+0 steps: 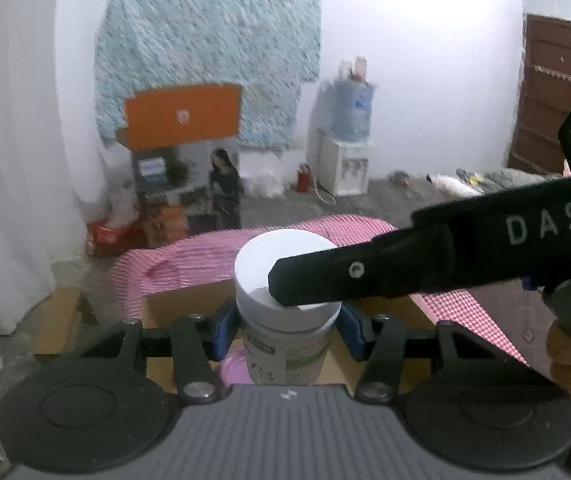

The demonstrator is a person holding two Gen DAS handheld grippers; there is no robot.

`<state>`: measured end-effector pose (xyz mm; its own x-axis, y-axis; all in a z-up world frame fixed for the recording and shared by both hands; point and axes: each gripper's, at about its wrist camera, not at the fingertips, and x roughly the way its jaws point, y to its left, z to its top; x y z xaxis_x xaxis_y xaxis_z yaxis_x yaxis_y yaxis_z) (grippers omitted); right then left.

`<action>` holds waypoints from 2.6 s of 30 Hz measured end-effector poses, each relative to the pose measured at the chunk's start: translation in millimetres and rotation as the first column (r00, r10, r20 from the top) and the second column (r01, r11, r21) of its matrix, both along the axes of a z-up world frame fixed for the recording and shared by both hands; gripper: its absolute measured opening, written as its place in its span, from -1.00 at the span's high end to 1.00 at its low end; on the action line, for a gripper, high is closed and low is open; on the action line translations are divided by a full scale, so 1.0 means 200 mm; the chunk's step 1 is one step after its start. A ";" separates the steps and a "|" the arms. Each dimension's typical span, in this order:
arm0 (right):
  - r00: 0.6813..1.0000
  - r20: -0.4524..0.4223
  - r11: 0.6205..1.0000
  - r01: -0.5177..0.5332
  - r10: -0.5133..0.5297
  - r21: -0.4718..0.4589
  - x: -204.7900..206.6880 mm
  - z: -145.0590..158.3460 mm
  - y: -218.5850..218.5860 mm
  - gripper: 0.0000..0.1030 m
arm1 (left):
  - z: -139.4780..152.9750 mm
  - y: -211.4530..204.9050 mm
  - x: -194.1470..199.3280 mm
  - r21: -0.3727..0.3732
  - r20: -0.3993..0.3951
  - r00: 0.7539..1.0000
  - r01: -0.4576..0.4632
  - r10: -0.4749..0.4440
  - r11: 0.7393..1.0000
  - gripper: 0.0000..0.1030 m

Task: Organize rigid objects
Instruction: 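Lift the white bottle with the right gripper and carry it into the box, then open the right gripper to set the white bottle upright in the box, then move the right gripper down to the green dropper bottle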

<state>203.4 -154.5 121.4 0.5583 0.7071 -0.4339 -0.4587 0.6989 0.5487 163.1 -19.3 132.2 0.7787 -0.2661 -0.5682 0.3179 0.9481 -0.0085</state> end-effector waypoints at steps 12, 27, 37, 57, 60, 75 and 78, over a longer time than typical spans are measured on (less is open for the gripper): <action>0.978 -0.197 0.996 0.059 -0.072 -0.072 0.59 -0.36 -0.25 0.01 | -0.34 -0.19 0.62 0.002 -0.254 0.967 0.029 -0.028 1.000 -0.05; 0.948 -0.308 0.990 0.034 -0.076 -0.138 0.94 -0.70 -0.21 -0.01 | -0.60 -0.23 0.88 0.001 -0.390 0.921 0.006 -0.005 1.000 -0.05; 0.963 -0.252 0.984 0.051 -0.094 -0.170 0.92 -0.64 -0.20 -0.28 | -0.53 -0.21 0.84 0.001 -0.368 0.930 0.033 -0.030 0.999 -0.45; 0.975 0.103 0.981 0.196 -0.195 0.000 -0.04 -0.17 -0.54 -0.49 | -0.06 0.04 0.12 -0.087 -0.148 0.986 0.066 -0.078 0.994 -0.86; 0.974 0.092 0.978 0.208 -0.208 0.012 -0.21 -0.25 -0.57 -0.49 | -0.09 0.01 -0.05 -0.055 -0.135 0.984 0.111 -0.118 0.992 -0.86; 0.980 -0.107 0.985 0.158 -0.165 -0.071 -0.43 -0.78 -0.29 -0.09 | -0.63 -0.30 -0.37 0.154 -0.177 0.964 0.227 -0.199 0.962 -0.52; 0.984 -0.111 0.987 0.132 -0.142 -0.091 -0.38 -0.80 -0.24 0.03 | -0.65 -0.29 -0.34 0.132 -0.178 0.967 0.208 -0.183 0.969 -0.32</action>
<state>126.5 -203.3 -38.4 0.5895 0.5866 -0.5553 -0.2921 0.7957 0.5305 94.5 -77.9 1.8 0.6129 -0.3067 -0.7282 0.5032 0.8620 0.0605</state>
